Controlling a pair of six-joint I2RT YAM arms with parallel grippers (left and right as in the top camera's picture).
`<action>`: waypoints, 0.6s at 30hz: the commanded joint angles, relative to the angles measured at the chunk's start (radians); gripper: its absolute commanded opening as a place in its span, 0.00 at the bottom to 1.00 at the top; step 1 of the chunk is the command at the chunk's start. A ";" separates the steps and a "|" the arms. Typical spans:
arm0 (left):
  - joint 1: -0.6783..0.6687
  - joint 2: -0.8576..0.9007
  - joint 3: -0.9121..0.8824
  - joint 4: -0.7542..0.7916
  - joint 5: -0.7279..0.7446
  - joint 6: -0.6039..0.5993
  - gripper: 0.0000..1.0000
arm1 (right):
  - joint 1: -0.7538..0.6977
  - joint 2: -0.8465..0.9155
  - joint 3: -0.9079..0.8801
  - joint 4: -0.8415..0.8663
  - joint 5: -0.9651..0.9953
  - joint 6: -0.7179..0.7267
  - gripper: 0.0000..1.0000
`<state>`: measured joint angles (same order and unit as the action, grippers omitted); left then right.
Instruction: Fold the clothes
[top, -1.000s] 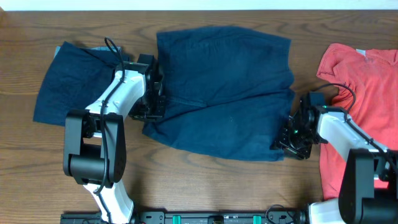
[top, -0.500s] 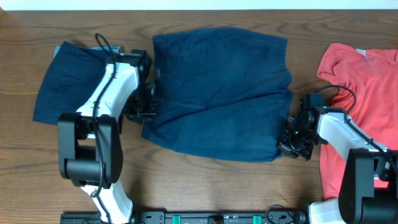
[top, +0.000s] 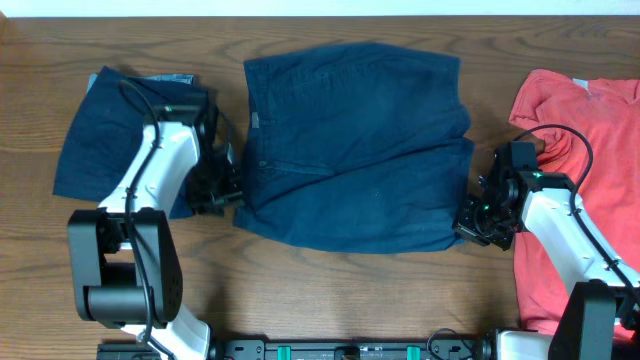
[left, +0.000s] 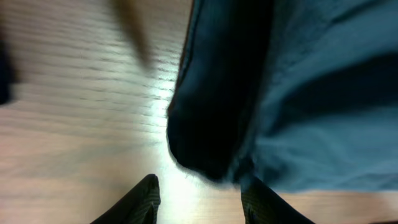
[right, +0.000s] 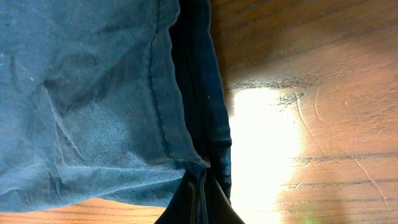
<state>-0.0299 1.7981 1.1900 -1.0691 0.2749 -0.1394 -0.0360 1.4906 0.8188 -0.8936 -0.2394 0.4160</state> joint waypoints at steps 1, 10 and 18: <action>0.000 0.006 -0.096 0.063 0.057 -0.016 0.44 | -0.005 -0.011 0.017 -0.001 0.014 -0.013 0.01; 0.001 0.006 -0.263 0.283 0.053 -0.042 0.42 | -0.005 -0.011 0.017 -0.003 0.015 -0.013 0.01; 0.007 0.002 -0.251 0.171 0.054 -0.018 0.06 | -0.005 -0.031 0.055 -0.043 0.026 -0.069 0.01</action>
<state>-0.0280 1.7782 0.9417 -0.8532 0.3458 -0.1791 -0.0360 1.4899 0.8268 -0.9161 -0.2264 0.3965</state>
